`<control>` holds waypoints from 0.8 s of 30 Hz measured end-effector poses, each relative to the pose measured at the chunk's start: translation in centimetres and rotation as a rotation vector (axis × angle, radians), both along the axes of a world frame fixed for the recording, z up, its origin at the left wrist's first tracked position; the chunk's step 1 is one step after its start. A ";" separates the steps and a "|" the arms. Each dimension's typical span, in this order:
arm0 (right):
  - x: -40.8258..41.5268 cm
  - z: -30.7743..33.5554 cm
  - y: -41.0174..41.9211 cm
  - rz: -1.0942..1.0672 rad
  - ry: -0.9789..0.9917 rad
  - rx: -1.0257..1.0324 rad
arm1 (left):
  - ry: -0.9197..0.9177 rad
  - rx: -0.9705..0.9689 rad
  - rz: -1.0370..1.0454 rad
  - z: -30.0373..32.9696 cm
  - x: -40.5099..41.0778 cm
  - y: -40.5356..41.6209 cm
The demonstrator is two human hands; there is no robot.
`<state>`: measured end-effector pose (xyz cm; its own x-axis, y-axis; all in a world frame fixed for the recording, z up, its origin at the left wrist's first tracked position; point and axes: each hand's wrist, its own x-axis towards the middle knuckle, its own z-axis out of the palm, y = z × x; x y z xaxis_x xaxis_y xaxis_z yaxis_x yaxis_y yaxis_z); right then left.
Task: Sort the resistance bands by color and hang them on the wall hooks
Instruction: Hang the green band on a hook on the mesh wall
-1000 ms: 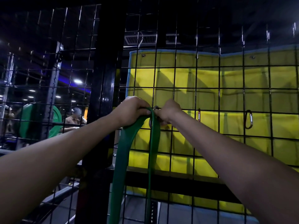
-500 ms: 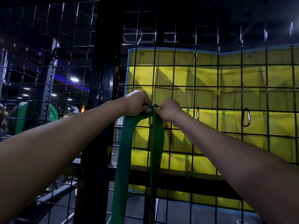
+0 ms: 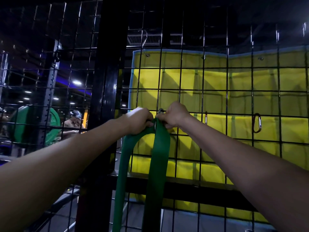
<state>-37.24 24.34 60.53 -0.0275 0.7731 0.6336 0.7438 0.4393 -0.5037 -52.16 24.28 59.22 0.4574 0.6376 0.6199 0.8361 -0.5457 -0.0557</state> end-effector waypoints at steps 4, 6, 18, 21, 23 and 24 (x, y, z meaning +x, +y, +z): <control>0.1 0.1 0.2 -0.038 -0.072 0.031 | -0.036 -0.005 -0.005 -2.7 0.5 0.7; 0.2 0.2 0.2 -0.049 -0.083 0.030 | -0.008 0.015 -0.004 -3.0 0.6 0.8; 0.1 0.2 0.4 -0.046 -0.040 -0.004 | -0.578 -0.266 -0.093 -3.1 0.7 -2.2; 0.1 0.2 -0.1 -0.039 -0.018 -0.023 | -0.686 -0.246 -0.102 -3.7 2.5 -2.6; 0.2 0.3 -0.1 -0.052 -0.028 -0.014 | -0.820 -0.191 -0.135 -4.5 3.4 -2.3; 0.1 0.3 0.0 -0.057 -0.033 -0.009 | -0.891 -0.176 -0.145 -4.9 3.8 -2.1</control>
